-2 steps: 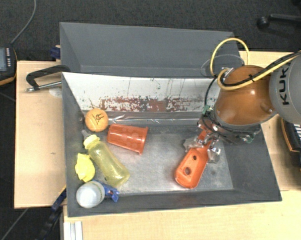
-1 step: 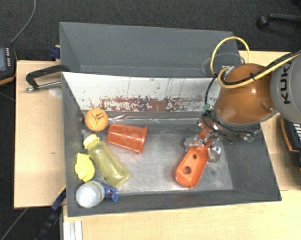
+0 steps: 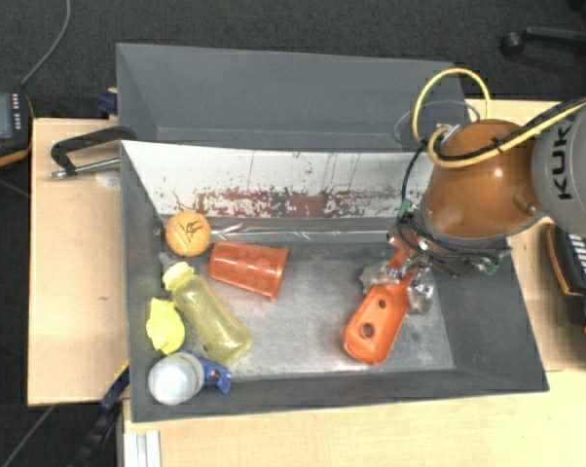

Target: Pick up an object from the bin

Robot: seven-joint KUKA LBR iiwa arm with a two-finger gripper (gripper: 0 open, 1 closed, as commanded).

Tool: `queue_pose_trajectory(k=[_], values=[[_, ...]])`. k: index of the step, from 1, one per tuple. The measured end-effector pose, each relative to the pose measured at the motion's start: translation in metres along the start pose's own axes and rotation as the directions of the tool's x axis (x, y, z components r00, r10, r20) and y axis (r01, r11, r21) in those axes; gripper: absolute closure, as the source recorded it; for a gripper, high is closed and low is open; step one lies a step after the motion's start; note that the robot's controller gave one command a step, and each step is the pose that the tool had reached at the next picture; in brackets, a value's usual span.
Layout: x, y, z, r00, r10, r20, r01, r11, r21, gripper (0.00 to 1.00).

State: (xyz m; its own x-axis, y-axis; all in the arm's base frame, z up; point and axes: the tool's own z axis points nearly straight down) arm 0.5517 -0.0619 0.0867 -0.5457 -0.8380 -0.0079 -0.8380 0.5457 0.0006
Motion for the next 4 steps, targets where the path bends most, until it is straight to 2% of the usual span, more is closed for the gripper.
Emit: queue_pose_trajectory(k=[1, 2, 4], values=[[0.0, 0.001, -0.021, 1.0, 0.001, 0.0, -0.001, 1.0, -0.002, 1.0], [-0.002, -0.002, -0.035, 1.0, 0.002, 0.005, -0.002, 1.0, 0.008, 1.0], [-0.002, 0.0, -0.05, 1.0, 0.003, 0.005, -0.003, 1.0, 0.003, 1.0]])
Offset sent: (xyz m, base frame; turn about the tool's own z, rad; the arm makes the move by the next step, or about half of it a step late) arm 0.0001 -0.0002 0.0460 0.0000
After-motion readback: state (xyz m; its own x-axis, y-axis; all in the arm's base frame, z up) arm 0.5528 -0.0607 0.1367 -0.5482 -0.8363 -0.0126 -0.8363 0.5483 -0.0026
